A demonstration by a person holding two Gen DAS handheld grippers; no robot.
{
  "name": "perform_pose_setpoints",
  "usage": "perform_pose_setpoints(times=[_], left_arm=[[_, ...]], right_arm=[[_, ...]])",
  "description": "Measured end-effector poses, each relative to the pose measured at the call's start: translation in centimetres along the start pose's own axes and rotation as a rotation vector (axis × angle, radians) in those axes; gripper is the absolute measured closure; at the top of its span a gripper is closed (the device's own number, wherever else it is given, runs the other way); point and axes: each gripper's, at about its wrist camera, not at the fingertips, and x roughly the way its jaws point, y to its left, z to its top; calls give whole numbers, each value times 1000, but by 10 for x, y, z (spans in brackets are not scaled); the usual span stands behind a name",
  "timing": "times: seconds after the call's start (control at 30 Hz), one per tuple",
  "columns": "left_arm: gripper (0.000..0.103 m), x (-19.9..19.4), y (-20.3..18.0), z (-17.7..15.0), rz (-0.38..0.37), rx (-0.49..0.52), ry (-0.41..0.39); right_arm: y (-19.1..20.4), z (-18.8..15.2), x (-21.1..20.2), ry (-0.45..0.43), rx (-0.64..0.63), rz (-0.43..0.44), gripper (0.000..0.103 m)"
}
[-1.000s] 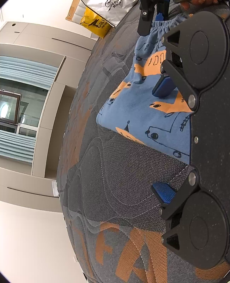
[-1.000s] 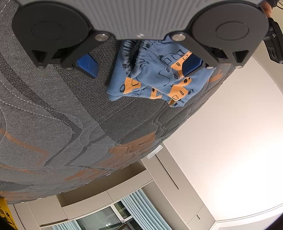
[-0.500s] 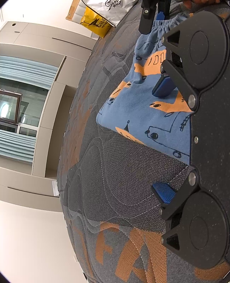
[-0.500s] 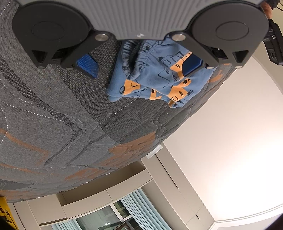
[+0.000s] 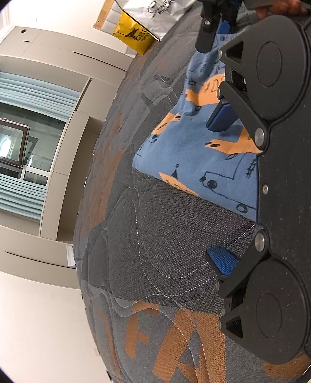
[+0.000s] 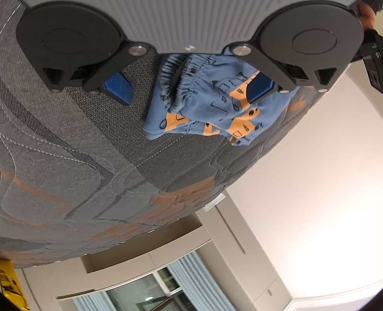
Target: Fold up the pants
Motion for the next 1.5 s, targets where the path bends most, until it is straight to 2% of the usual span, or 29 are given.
perform_pose_setpoints(times=[0.13, 0.23, 0.33, 0.37, 0.4, 0.47, 0.53, 0.6, 0.7, 1.03, 1.23, 1.4, 1.5], left_arm=[[1, -3, 3, 6, -21, -23, -17], [3, -5, 0, 7, -30, -21, -36], [14, -6, -2, 7, -43, -22, -37], [18, -7, -2, 7, -47, -22, -37], [21, -7, -2, 8, -50, -20, -35], [27, -8, -3, 7, -45, -26, -40], [32, -8, -3, 6, -29, -36, -47], [43, -5, -2, 3, -21, -53, -37], [43, -5, -3, 0, -19, -66, -39], [45, -6, -5, -3, -10, -53, -27], [53, -8, -13, -1, -2, -31, -23], [66, -10, -17, -1, 1, -13, -28], [71, -11, -19, -3, 2, -1, -37]], right_arm=[[3, -3, 0, -23, 23, -35, 6], [3, -4, -2, -40, 29, -63, 15], [0, -6, -3, -52, 43, -68, 25], [-1, -6, -3, -52, 46, -66, 31], [-2, -6, -3, -52, 47, -63, 41], [-4, -7, -3, -45, 51, -50, 50], [-6, -8, -3, -46, 57, -51, 55], [-7, -8, -3, -48, 66, -56, 62], [-7, -9, -3, -56, 68, -55, 68], [-3, -10, -2, -70, 50, -51, 74], [-3, -10, -2, -70, 49, -51, 74], [1, -10, -2, -76, 35, -63, 76], [5, -11, -3, -78, 14, -75, 77]])
